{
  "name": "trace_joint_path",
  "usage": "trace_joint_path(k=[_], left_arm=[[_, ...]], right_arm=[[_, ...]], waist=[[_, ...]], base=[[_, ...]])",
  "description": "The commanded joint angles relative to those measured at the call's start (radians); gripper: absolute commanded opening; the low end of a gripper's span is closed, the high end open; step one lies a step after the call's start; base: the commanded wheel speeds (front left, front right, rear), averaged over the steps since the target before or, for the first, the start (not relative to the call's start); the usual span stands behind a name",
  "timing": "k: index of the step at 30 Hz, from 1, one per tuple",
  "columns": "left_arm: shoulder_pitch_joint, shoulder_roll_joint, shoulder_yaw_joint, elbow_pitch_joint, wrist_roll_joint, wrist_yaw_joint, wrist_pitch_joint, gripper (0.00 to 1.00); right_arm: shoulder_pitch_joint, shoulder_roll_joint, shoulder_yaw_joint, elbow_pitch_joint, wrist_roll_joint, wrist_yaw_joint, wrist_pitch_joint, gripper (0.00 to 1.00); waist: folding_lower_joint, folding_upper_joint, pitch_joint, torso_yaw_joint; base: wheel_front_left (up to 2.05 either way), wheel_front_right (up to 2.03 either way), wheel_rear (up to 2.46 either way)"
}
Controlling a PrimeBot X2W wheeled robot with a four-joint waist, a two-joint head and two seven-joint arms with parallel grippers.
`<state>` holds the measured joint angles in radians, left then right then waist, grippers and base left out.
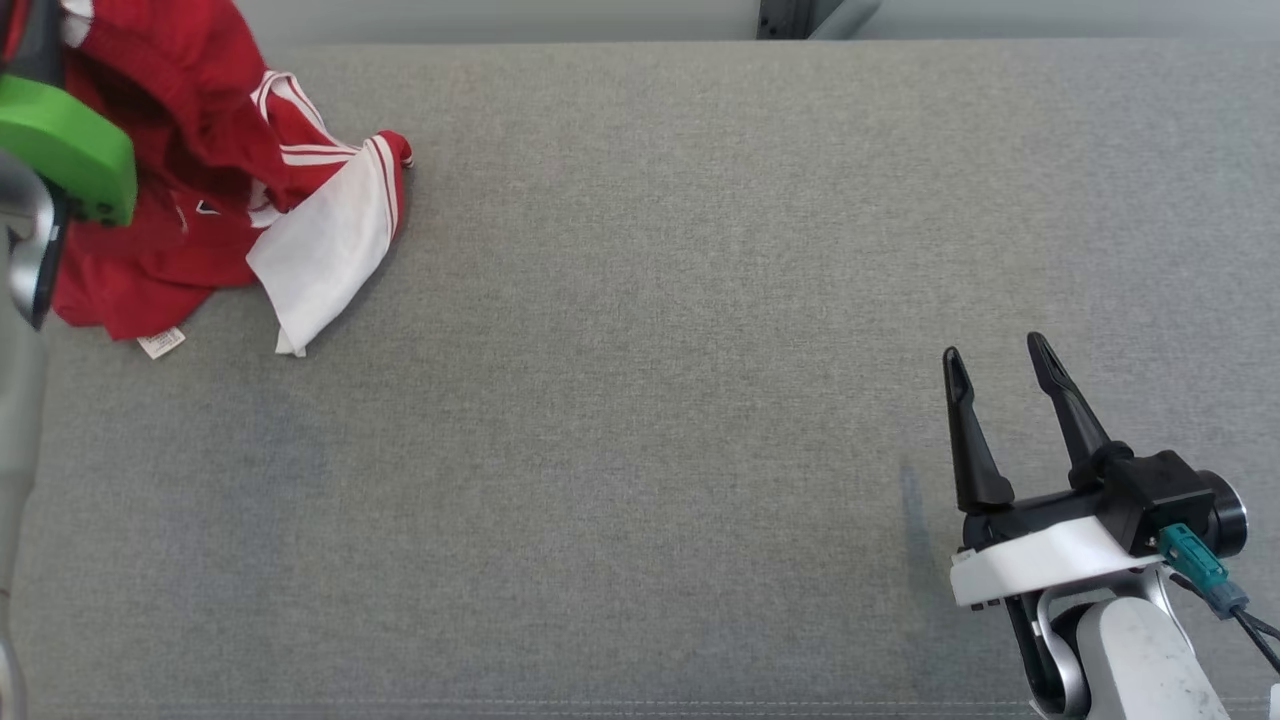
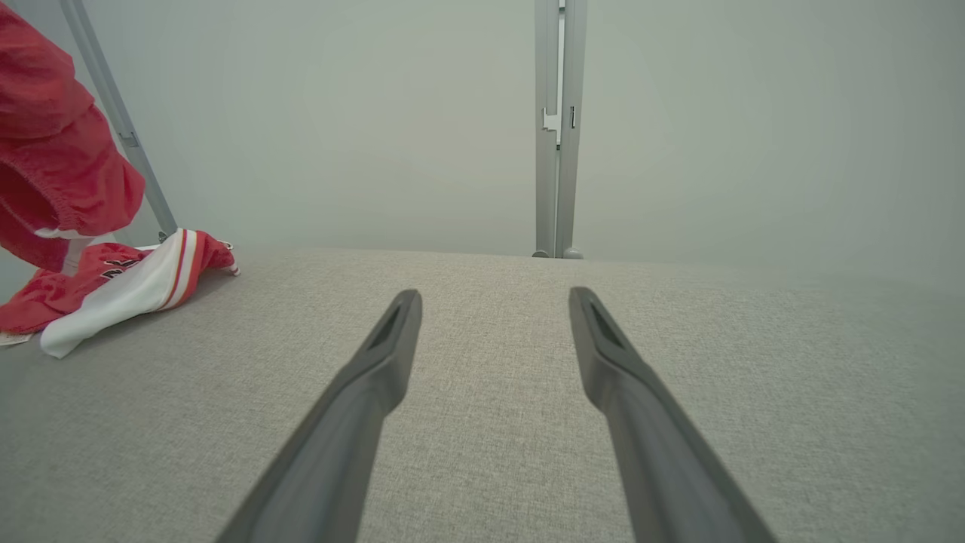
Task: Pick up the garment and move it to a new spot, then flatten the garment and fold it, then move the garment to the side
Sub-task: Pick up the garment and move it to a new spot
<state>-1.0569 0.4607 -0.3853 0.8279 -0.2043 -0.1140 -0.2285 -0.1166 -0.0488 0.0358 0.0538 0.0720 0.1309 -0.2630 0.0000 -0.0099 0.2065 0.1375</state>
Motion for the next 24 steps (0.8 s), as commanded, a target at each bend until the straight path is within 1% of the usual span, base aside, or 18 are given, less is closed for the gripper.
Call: trace_joint_path(k=[1,8,13,14,20,24], left_arm=[[-0.011,-0.02,-0.011,-0.022,-0.006,-0.003,0.014,0.0],[0.049,-0.107,-0.051,-0.097,-0.037,-0.005,0.057,0.0],[0.124,-0.193,-0.08,-0.128,-0.067,0.009,0.064,0.0],[0.124,-0.193,-0.08,-0.128,-0.067,0.009,0.064,0.0],[0.227,-0.321,-0.118,-0.116,-0.101,0.026,0.045,0.0],[0.279,-0.38,-0.159,-0.068,-0.114,0.037,0.028,0.0]], right_arm=[[0.023,-0.003,-0.009,0.003,0.012,0.0,-0.004,1.0],[0.058,-0.003,-0.035,0.005,0.03,0.0,-0.004,1.0],[0.072,-0.003,-0.042,0.002,0.034,0.0,-0.004,1.0],[0.072,-0.003,-0.042,0.002,0.034,0.0,-0.004,1.0],[0.066,-0.003,-0.036,-0.002,0.039,0.0,-0.004,1.0],[0.053,-0.003,-0.025,-0.002,0.041,0.0,-0.004,1.0]], waist=[[0.0,0.0099,-0.081,-0.065],[0.0,0.0099,-0.131,-0.137],[0.0,0.0099,-0.134,-0.187],[0.0,0.0099,-0.134,-0.187],[0.0,0.0099,-0.116,-0.232],[0.0,0.0099,-0.098,-0.262]], base=[[0.0,0.0,0.0],[0.0,0.0,0.0],[0.0,0.0,0.0],[0.0,0.0,0.0],[0.0,0.0,0.0],[0.0,0.0,0.0]])
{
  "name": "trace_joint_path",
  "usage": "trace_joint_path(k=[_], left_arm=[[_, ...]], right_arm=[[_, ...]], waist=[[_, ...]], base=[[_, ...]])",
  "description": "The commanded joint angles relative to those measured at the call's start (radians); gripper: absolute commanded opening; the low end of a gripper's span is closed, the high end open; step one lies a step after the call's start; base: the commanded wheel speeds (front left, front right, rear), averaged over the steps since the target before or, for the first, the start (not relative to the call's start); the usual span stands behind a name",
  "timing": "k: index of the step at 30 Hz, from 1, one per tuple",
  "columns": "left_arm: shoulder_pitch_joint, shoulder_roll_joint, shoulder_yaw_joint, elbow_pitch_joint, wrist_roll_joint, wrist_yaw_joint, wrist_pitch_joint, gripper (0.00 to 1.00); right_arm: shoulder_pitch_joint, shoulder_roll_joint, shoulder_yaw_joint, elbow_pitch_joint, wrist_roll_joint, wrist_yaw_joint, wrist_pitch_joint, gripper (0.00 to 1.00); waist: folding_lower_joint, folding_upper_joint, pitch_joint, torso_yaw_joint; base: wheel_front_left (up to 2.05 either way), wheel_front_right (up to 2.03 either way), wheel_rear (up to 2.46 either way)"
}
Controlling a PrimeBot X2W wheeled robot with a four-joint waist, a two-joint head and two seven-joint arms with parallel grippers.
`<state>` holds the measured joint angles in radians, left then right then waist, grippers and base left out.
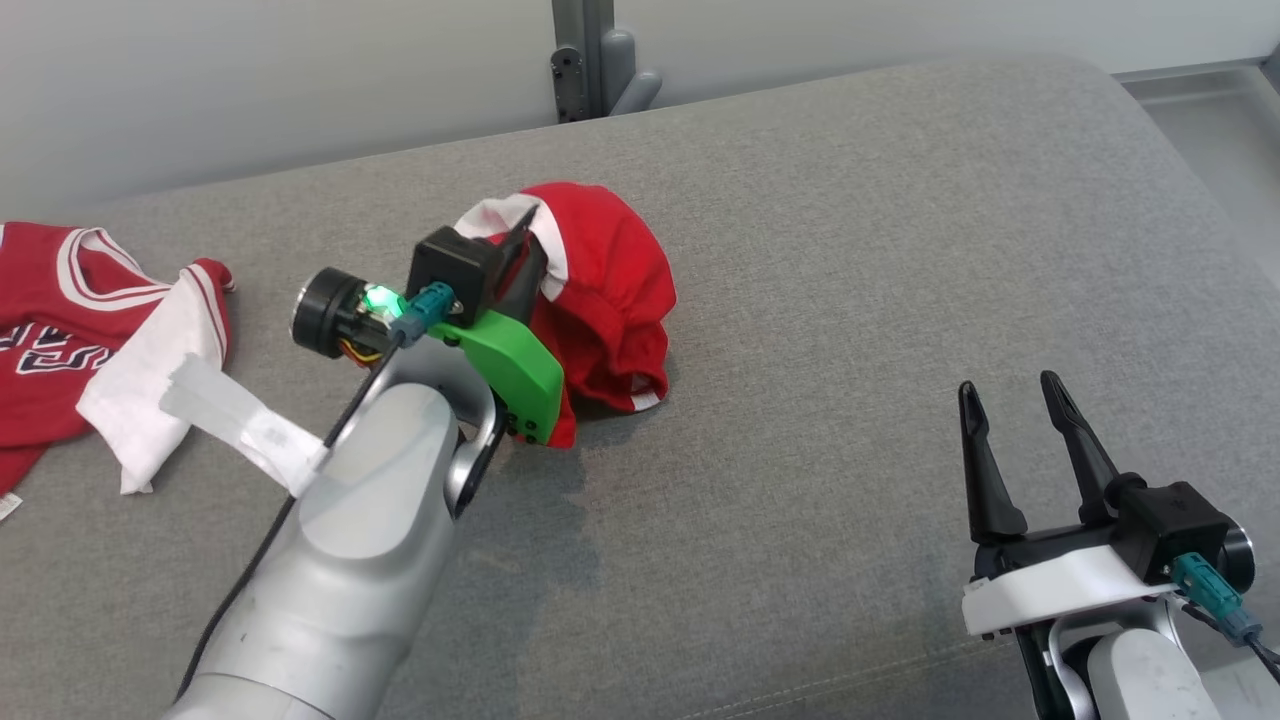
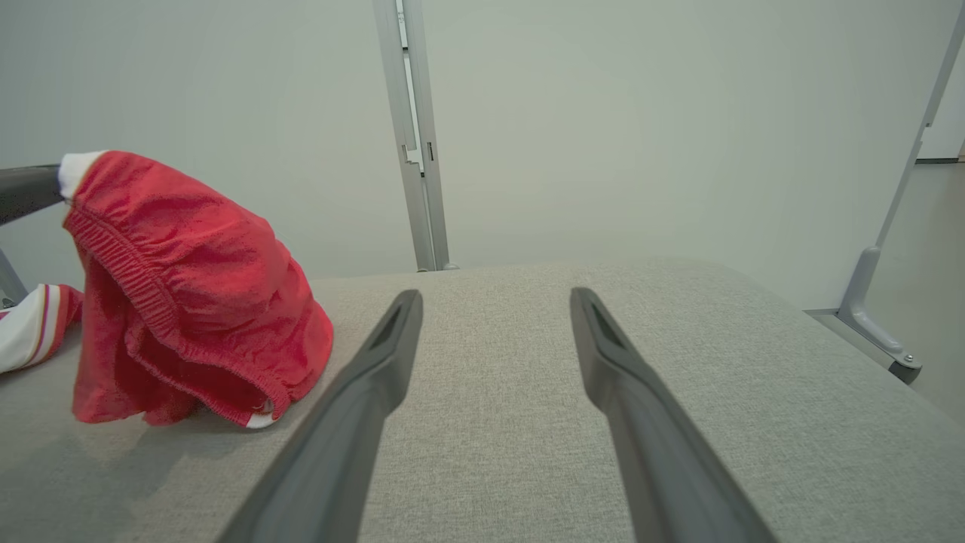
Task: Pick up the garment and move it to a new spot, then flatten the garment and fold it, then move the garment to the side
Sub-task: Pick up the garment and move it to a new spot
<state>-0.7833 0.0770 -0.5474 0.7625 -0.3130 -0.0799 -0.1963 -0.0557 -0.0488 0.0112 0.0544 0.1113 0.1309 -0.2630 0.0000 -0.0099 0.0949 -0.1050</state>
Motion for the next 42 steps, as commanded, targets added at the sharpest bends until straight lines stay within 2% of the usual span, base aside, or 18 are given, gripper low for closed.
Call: trace_joint_path(k=[1,8,14,15,16,18,25,33,42], left_arm=[[0.015,-0.006,-0.009,0.013,-0.008,0.006,-0.011,0.0],[0.064,-0.026,-0.103,0.116,-0.072,0.037,-0.04,0.0],[0.08,-0.024,-0.195,0.142,-0.154,0.074,-0.052,0.0],[0.081,-0.025,-0.208,0.143,-0.165,0.079,-0.053,0.13],[0.081,-0.025,-0.221,0.143,-0.173,0.083,-0.056,0.38],[0.084,-0.024,-0.244,0.138,-0.197,0.09,-0.063,1.0],[0.093,-0.025,-0.303,0.093,-0.244,0.111,-0.07,1.0],[0.142,-0.025,-0.288,0.013,-0.223,0.128,-0.069,1.0],[0.257,-0.007,-0.158,-0.11,-0.166,0.149,-0.069,1.0]], right_arm=[[-0.01,-0.003,0.003,-0.002,0.004,0.0,-0.004,1.0],[-0.029,-0.003,0.039,0.005,0.022,0.0,-0.004,1.0],[-0.038,-0.003,0.043,0.009,0.031,0.0,-0.004,1.0],[-0.039,-0.003,0.042,0.01,0.031,0.0,-0.004,1.0],[-0.041,-0.003,0.04,0.011,0.03,0.0,-0.004,1.0],[-0.043,-0.003,0.038,0.013,0.03,0.0,-0.004,1.0],[-0.034,-0.003,0.027,0.018,0.016,0.0,-0.004,1.0],[-0.011,-0.003,0.009,0.02,0.002,0.0,-0.004,1.0],[0.016,-0.003,-0.009,0.014,-0.012,0.0,-0.004,1.0]], waist=[[0.0,0.0099,0.019,-0.027],[0.0,0.0099,0.065,-0.09],[0.0,0.0099,0.086,-0.104],[0.0,0.0099,0.087,-0.104],[0.0,0.0099,0.087,-0.102],[0.0,0.0099,0.084,-0.095],[0.0,0.0099,0.056,-0.054],[0.0,0.0099,0.016,-0.006],[0.0,0.0099,-0.035,0.043]], base=[[0.0,0.0,0.0],[0.0,0.0,0.0],[0.0,0.0,0.0],[0.0,0.0,0.0],[0.0,0.0,0.0],[0.0,0.0,0.0],[0.0,0.0,0.0],[0.0,0.0,0.0],[0.0,0.0,0.0]])
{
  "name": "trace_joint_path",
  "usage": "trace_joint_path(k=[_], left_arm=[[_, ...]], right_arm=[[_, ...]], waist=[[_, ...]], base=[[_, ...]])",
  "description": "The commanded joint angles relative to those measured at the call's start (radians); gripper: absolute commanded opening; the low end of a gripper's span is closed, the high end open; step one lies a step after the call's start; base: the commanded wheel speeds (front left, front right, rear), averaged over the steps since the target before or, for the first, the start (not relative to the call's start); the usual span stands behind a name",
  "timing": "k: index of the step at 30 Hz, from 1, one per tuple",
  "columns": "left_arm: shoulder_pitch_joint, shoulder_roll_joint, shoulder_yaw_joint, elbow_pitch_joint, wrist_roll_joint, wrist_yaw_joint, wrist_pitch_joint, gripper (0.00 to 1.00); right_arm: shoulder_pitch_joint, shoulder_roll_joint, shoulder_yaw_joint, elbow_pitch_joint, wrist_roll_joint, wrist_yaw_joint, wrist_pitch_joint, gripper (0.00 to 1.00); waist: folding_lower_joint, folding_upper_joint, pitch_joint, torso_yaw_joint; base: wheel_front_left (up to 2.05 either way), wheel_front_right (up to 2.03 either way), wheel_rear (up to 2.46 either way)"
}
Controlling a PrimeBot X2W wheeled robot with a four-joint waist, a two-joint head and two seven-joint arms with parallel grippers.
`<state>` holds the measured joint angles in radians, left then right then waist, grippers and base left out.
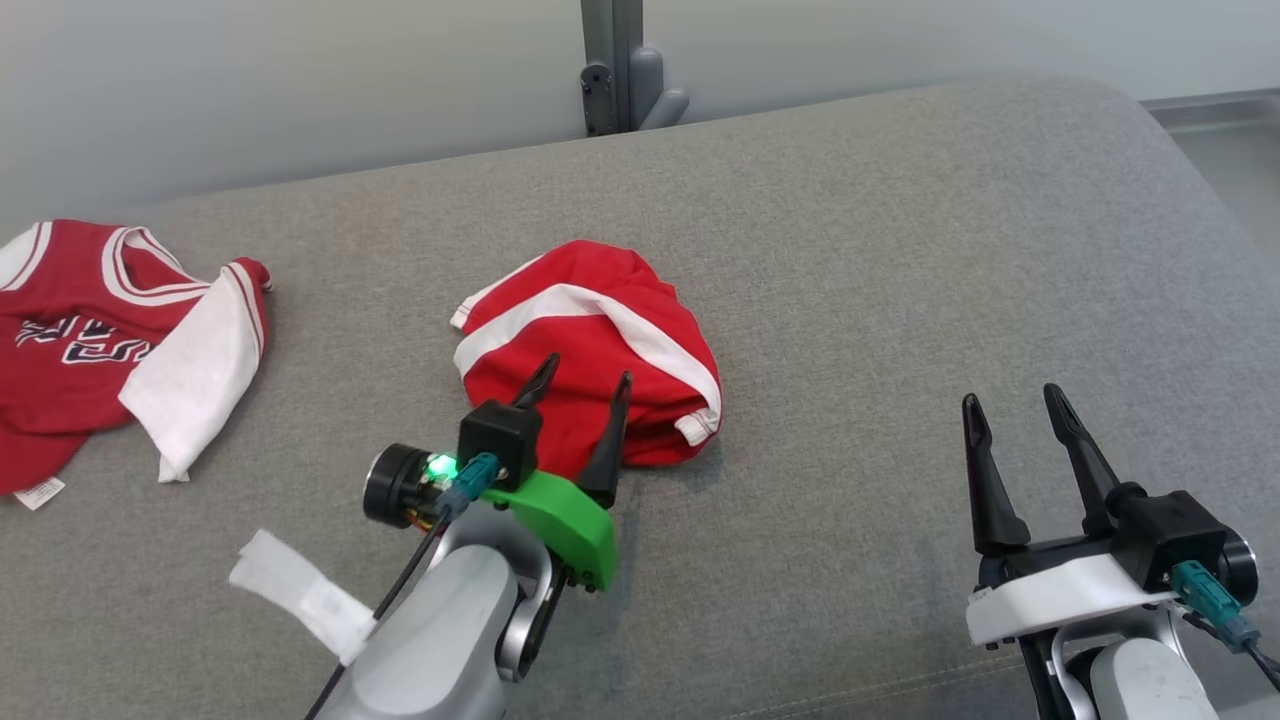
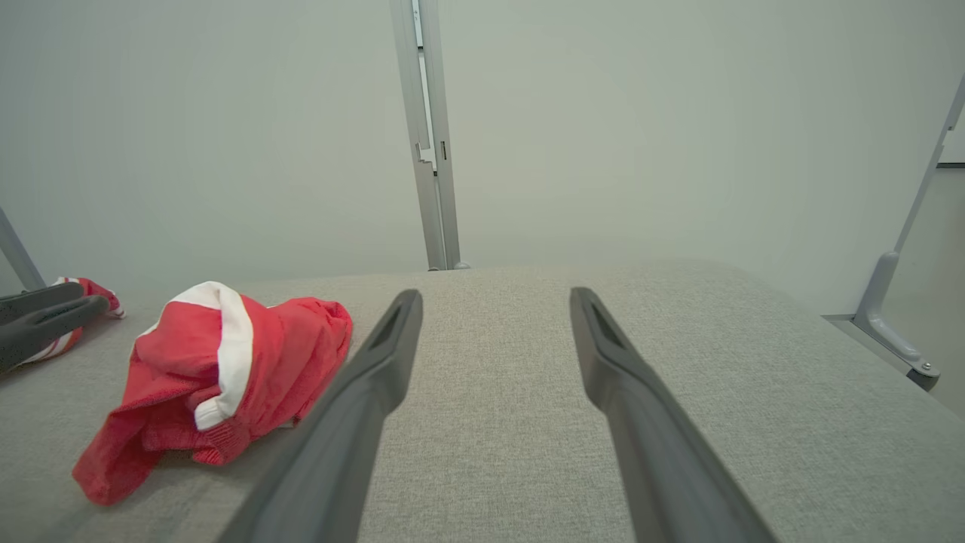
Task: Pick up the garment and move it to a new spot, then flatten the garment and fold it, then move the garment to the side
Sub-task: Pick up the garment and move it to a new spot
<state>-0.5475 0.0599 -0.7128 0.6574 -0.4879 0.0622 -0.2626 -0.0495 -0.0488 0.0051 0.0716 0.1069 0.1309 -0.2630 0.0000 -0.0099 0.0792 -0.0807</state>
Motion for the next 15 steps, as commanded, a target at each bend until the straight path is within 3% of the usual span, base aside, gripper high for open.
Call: trace_joint_path(k=[1,9,15], left_arm=[[0.041,0.015,0.027,-0.027,0.017,0.01,-0.002,1.0],[0.248,0.057,0.238,-0.255,0.094,0.045,-0.001,1.0],[0.409,0.069,0.384,-0.372,0.132,0.041,-0.001,1.0]], right_arm=[[0.012,-0.003,-0.002,-0.004,-0.008,0.0,-0.004,1.0],[0.033,-0.003,0.003,-0.015,-0.016,0.0,-0.004,1.0],[0.055,-0.003,-0.006,-0.023,-0.015,0.0,-0.004,1.0]], waist=[[0.0,0.0099,-0.024,0.022],[0.0,0.0099,-0.057,0.049],[0.0,0.0099,-0.073,0.073]], base=[[0.0,0.0,0.0],[0.0,0.0,0.0],[0.0,0.0,0.0]])
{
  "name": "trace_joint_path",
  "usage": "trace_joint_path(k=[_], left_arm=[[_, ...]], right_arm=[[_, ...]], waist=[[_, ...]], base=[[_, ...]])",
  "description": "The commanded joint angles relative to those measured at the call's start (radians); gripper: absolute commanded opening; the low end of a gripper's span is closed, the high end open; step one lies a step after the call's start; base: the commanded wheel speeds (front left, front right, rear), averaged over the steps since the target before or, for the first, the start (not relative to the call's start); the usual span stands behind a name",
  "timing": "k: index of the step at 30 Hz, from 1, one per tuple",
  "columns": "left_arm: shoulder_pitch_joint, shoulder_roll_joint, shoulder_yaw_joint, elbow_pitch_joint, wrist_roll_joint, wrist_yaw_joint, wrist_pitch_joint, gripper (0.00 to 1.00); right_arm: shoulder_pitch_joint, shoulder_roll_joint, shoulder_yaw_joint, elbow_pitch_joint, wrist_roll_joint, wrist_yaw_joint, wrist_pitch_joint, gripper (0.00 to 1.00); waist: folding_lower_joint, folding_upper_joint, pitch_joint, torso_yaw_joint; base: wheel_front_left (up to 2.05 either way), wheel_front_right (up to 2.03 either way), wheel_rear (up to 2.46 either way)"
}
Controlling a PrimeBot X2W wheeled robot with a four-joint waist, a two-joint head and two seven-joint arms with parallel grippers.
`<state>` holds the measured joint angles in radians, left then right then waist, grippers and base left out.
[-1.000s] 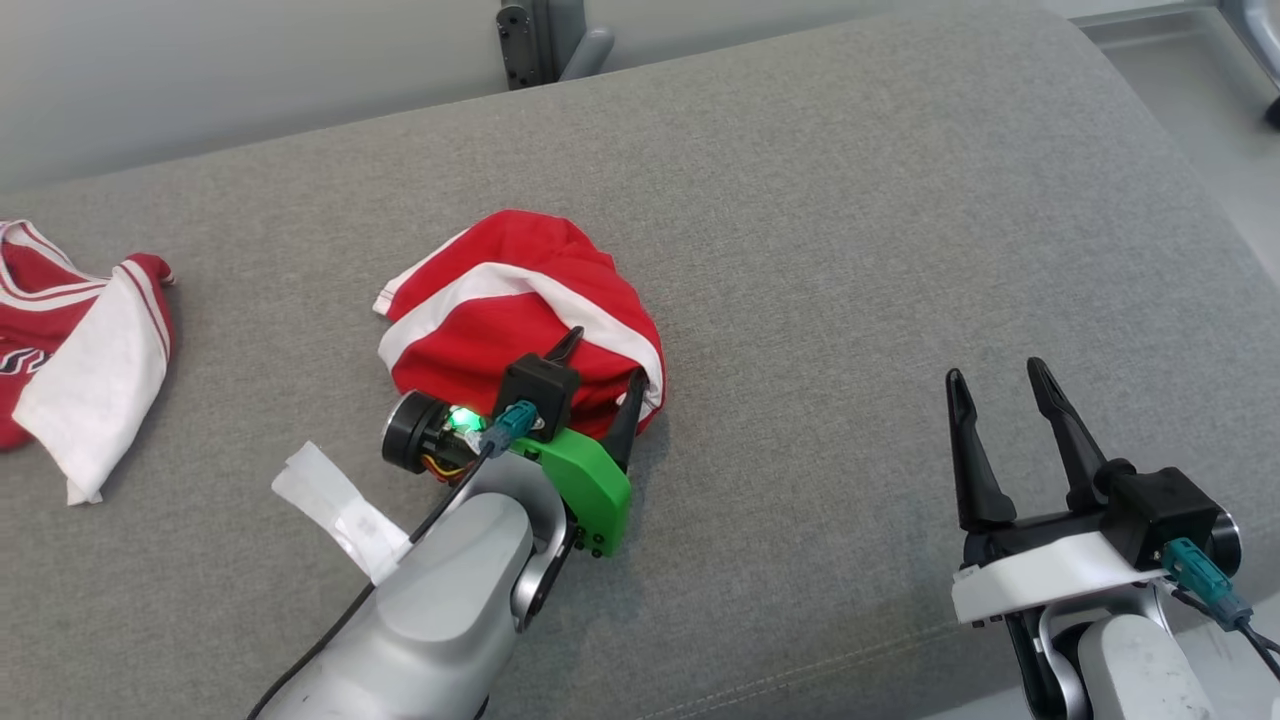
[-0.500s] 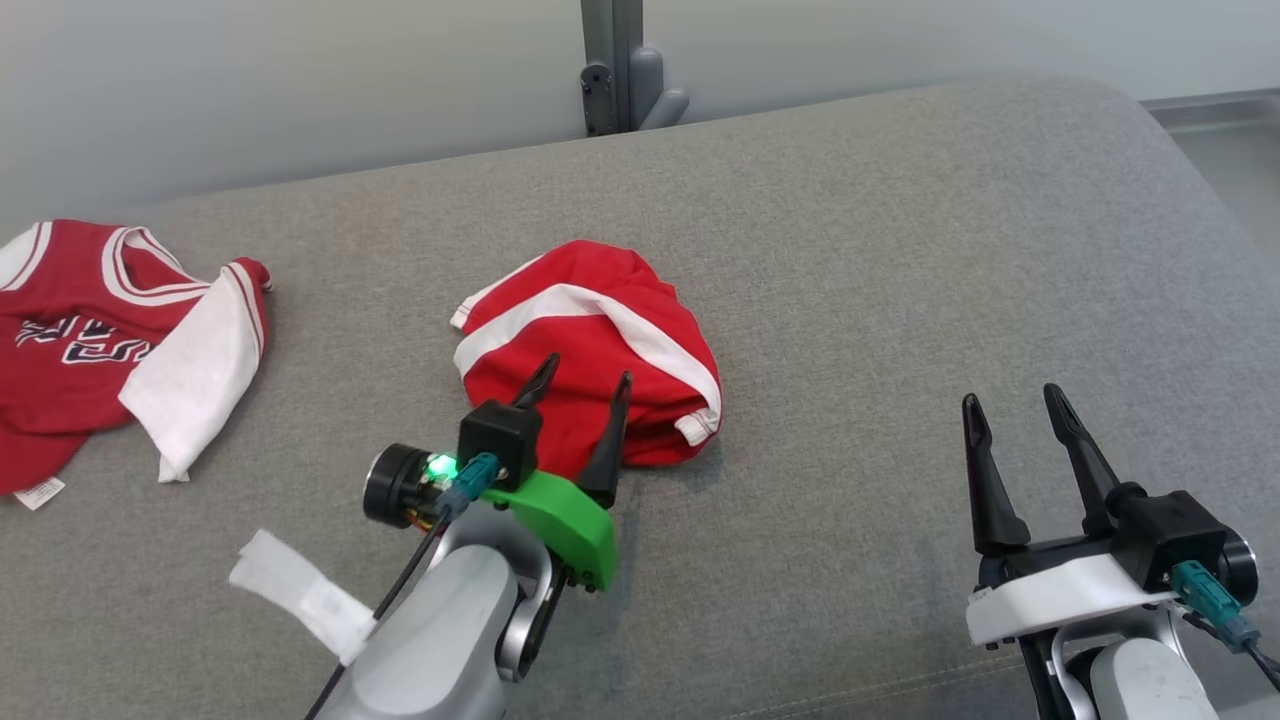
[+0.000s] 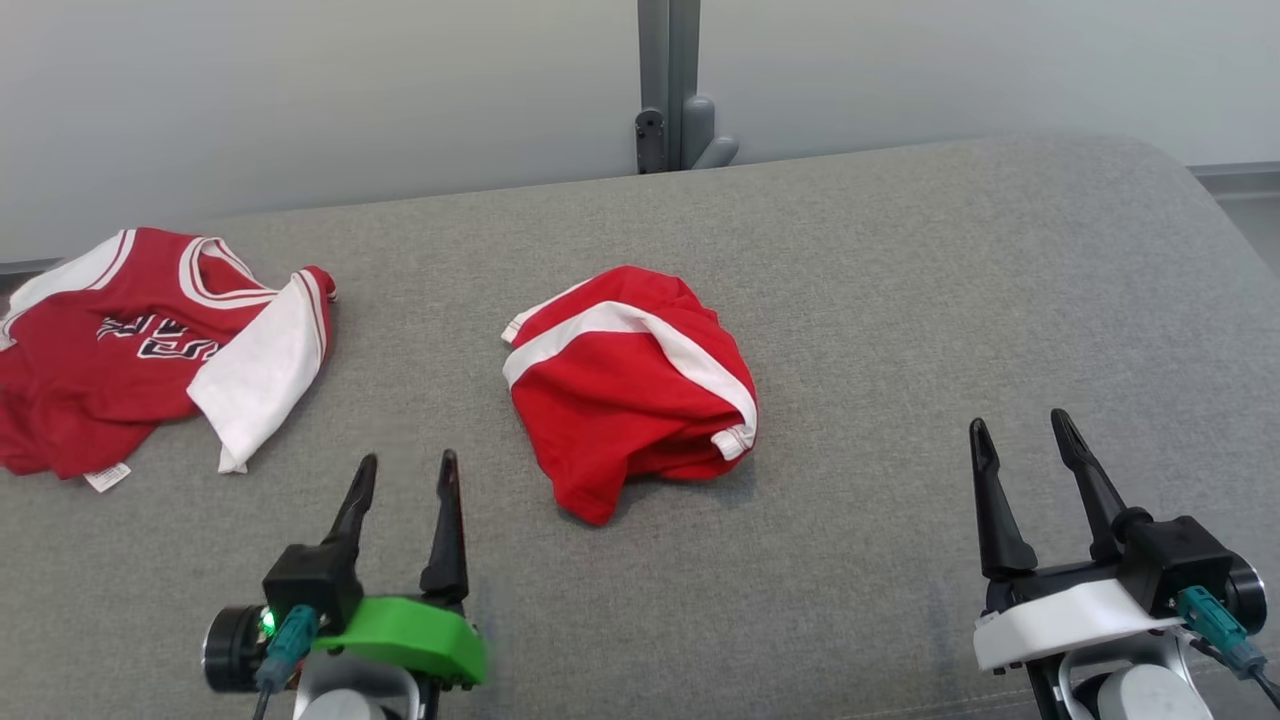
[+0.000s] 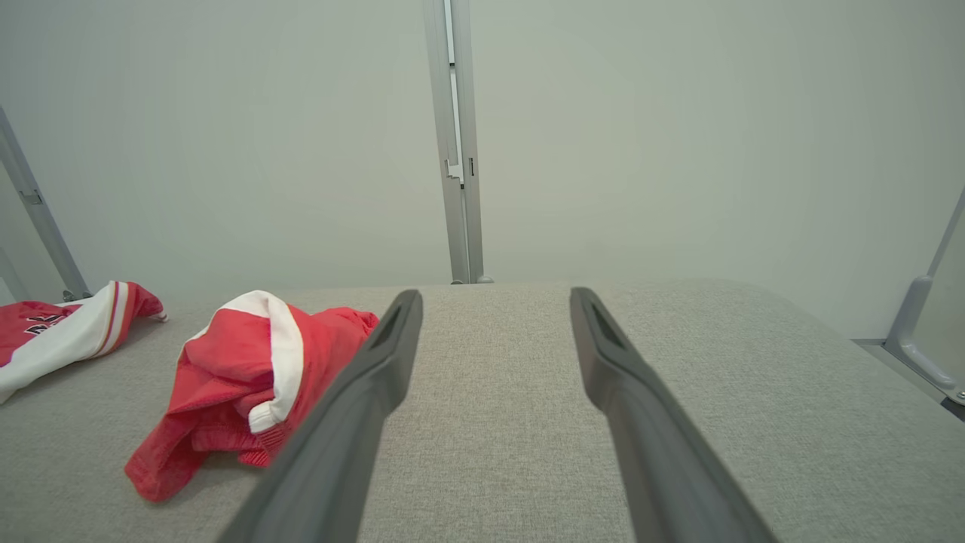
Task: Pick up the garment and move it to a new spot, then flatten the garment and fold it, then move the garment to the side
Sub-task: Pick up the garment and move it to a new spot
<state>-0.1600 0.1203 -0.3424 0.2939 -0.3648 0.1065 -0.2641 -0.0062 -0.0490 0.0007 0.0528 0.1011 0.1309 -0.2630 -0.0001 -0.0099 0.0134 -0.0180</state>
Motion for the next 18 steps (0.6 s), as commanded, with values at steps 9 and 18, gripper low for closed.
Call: trace_joint_path(k=[9,18], left_arm=[[0.186,-0.013,0.151,-0.091,0.07,-0.048,0.0,1.0],[0.21,-0.047,0.208,-0.08,0.115,-0.086,0.0,1.0]], right_arm=[[0.06,-0.003,0.002,-0.015,0.012,0.0,-0.004,1.0],[0.065,-0.003,0.008,-0.006,0.027,0.0,-0.004,1.0]], waist=[[0.0001,0.0099,-0.024,0.035],[0.0001,0.0099,-0.03,0.043]], base=[[0.0,0.0,0.0],[0.0,0.0,0.0]])
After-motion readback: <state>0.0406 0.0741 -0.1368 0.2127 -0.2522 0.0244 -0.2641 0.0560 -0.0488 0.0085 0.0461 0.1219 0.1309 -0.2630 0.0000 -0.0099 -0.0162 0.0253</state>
